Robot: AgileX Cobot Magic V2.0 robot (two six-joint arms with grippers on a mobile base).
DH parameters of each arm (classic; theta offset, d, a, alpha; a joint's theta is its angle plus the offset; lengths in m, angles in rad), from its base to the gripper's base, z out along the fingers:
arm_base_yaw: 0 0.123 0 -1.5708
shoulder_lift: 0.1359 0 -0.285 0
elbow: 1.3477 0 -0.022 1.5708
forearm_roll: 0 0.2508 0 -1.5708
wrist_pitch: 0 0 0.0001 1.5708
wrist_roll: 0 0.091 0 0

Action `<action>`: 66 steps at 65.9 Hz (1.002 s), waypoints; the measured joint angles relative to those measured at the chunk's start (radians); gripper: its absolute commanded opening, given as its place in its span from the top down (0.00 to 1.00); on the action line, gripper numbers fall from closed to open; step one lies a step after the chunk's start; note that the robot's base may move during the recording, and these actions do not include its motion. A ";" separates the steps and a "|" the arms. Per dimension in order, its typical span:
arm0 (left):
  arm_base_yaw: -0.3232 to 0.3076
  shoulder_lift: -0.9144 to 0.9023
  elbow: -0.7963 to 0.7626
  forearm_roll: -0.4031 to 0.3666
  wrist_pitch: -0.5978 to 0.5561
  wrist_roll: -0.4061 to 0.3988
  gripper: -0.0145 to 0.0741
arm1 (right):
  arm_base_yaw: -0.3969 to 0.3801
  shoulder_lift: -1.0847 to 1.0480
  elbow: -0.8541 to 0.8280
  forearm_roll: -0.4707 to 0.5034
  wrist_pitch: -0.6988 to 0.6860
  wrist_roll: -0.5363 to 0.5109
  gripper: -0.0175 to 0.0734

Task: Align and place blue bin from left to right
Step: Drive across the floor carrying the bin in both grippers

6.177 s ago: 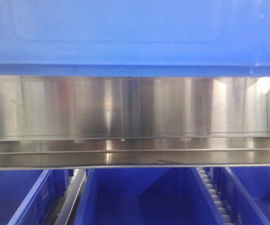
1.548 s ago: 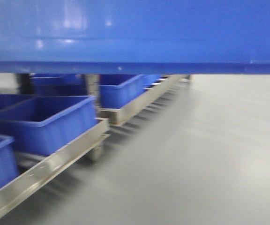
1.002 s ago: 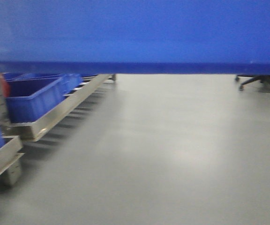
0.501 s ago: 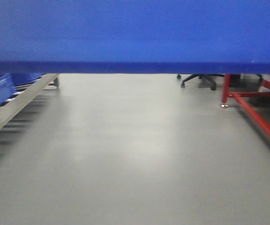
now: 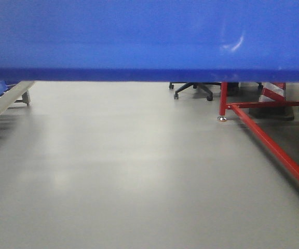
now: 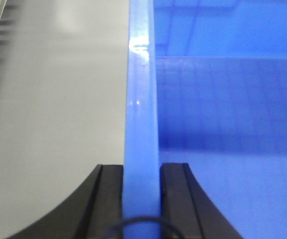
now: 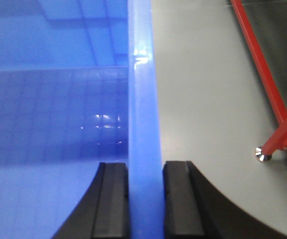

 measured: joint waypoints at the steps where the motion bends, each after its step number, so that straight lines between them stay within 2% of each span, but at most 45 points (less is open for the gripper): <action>1: 0.000 0.000 0.000 0.000 0.000 0.000 0.96 | 0.000 0.000 0.000 0.000 0.000 0.000 0.89; 66: 0.000 0.000 0.000 0.000 0.000 0.000 0.96 | 0.000 0.000 0.000 0.000 0.000 0.000 0.89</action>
